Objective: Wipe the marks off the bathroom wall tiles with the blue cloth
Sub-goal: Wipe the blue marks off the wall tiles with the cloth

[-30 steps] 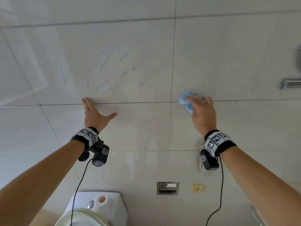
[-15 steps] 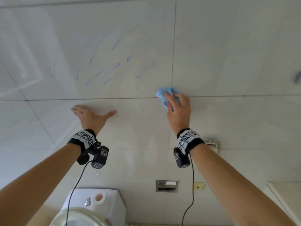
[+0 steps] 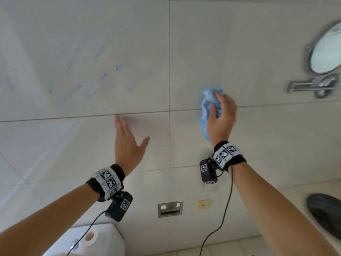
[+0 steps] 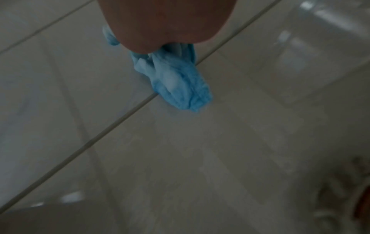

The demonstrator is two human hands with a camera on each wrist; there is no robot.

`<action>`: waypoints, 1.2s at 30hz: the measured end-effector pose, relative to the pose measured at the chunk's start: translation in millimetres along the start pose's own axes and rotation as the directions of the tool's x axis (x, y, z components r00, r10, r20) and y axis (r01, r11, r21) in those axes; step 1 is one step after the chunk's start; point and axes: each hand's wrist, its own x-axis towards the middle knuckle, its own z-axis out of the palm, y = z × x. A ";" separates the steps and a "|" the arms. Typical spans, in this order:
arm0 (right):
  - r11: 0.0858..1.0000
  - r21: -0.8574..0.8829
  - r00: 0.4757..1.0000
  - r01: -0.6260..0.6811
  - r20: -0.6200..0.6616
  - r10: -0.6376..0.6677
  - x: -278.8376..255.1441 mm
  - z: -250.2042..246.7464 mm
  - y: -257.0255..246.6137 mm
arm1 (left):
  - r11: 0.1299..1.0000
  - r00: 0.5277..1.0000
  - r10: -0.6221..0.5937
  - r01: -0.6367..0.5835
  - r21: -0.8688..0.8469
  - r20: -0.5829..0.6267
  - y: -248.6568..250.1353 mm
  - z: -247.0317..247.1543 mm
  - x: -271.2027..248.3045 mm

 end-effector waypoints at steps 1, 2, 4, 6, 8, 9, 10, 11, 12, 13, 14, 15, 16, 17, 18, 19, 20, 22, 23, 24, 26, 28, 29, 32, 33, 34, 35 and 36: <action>1.000 -0.024 0.999 -0.019 -0.040 0.018 10.3 -17.1 18.5 | 0.986 0.989 0.144 -0.145 0.079 0.014 11.3 12.1 -2.5; 0.998 -0.052 0.997 -0.035 -0.073 0.031 19.3 -36.0 37.3 | 0.946 0.958 0.284 -0.286 0.154 0.036 22.7 23.7 -4.3; 0.993 -0.096 0.990 -0.072 -0.125 0.060 36.6 -69.6 76.5 | 0.802 0.848 0.522 -0.525 0.285 0.092 41.1 47.9 -2.3; 0.986 -0.116 0.985 -0.116 -0.143 0.099 53.2 -93.3 111.4 | 0.676 0.762 0.631 -0.632 0.379 0.145 56.7 71.9 1.5; 0.981 -0.123 0.985 -0.149 -0.108 0.136 64.2 -106.7 137.9 | 0.635 0.749 0.640 -0.641 0.431 0.172 67.3 93.6 4.1; 0.980 -0.124 0.986 -0.157 -0.077 0.148 67.9 -110.4 148.2 | 0.635 0.759 0.626 -0.630 0.448 0.178 71.8 103.0 6.1; 0.979 -0.125 0.987 -0.160 -0.042 0.156 69.5 -112.4 155.5 | 0.639 0.771 0.609 -0.615 0.461 0.184 75.9 110.9 8.0; 0.980 -0.127 0.988 -0.153 -0.014 0.153 69.8 -112.2 160.4 | 0.643 0.781 0.596 -0.603 0.473 0.186 78.8 117.2 9.9; 0.982 -0.130 0.990 -0.137 0.008 0.139 68.6 -110.5 163.5 | 0.641 0.787 0.588 -0.593 0.487 0.186 80.4 122.3 10.8; 0.985 -0.133 0.993 -0.114 0.025 0.118 66.1 -108.1 165.2 | 0.637 0.791 0.583 -0.587 0.499 0.186 80.7 126.2 11.1; 0.988 -0.134 0.995 -0.082 0.045 0.089 62.8 -104.7 164.5 | 0.633 0.794 0.578 -0.582 0.510 0.189 80.1 128.7 10.8; 0.990 -0.134 0.996 -0.046 0.071 0.056 59.4 -100.8 162.3 | 0.630 0.797 0.573 -0.578 0.519 0.193 79.7 130.2 10.8; 0.991 -0.132 0.994 -0.015 0.101 0.028 55.7 -96.5 159.5 | 0.627 0.799 0.569 -0.576 0.524 0.197 79.8 131.2 11.4; 0.991 -0.133 0.992 0.004 0.125 0.013 52.8 -92.5 156.1 | 0.627 0.800 0.566 -0.576 0.525 0.201 80.5 131.9 11.9; 0.991 -0.135 0.990 0.013 0.138 0.006 50.1 -89.2 152.4 | 0.628 0.802 0.562 -0.574 0.526 0.205 81.5 132.5 11.9; 0.991 -0.136 0.989 0.015 0.148 0.005 48.1 -86.5 148.2 | 0.628 0.805 0.558 -0.570 0.530 0.204 82.4 133.0 11.3; 0.991 -0.135 0.987 0.019 0.162 0.003 46.4 -84.4 144.9 | 0.628 0.807 0.555 -0.565 0.535 0.201 83.3 133.3 10.5; 0.988 -0.143 0.976 0.059 0.214 -0.027 45.7 -84.4 137.5 | 0.627 0.807 0.555 -0.564 0.537 0.200 84.9 133.7 9.1; 0.983 -0.151 0.963 0.108 0.261 -0.066 48.2 -86.3 134.2 | 0.627 0.807 0.556 -0.564 0.537 0.199 85.8 134.2 9.1; 0.973 -0.159 0.941 0.168 0.320 -0.110 51.7 -89.1 132.8 | 0.629 0.807 0.557 -0.565 0.534 0.199 85.7 134.8 9.1; 0.941 -0.186 0.879 0.282 0.443 -0.176 63.9 -99.2 134.3 | 0.635 0.804 0.560 -0.571 0.520 0.200 85.1 135.4 9.3; 0.932 -0.245 0.884 0.267 0.448 -0.135 77.9 -109.4 143.2 | 0.631 0.796 0.568 -0.584 0.511 0.208 83.6 134.7 11.4; 0.943 -0.273 0.917 0.191 0.392 -0.072 83.0 -113.4 147.1 | 0.624 0.791 0.572 -0.592 0.510 0.217 82.6 133.7 12.9; 0.957 -0.289 0.969 0.033 0.244 0.040 78.3 -112.1 149.7 | 0.603 0.779 0.585 -0.604 0.521 0.225 79.5 132.2 14.9; 0.959 -0.283 0.970 0.036 0.242 0.035 73.1 -107.2 144.4 | 0.602 0.778 0.588 -0.604 0.522 0.223 78.9 132.4 14.9; 0.960 -0.273 0.963 0.055 0.267 0.021 67.2 -101.7 136.9 | 0.600 0.775 0.593 -0.607 0.520 0.220 78.7 132.5 14.8; 0.960 -0.263 0.949 0.093 0.316 -0.005 61.5 -96.9 128.5 | 0.599 0.772 0.597 -0.610 0.519 0.220 78.8 132.2 14.9; 0.955 -0.258 0.926 0.148 0.376 -0.042 56.4 -93.2 122.1 | 0.597 0.768 0.602 -0.614 0.517 0.218 78.7 131.9 15.2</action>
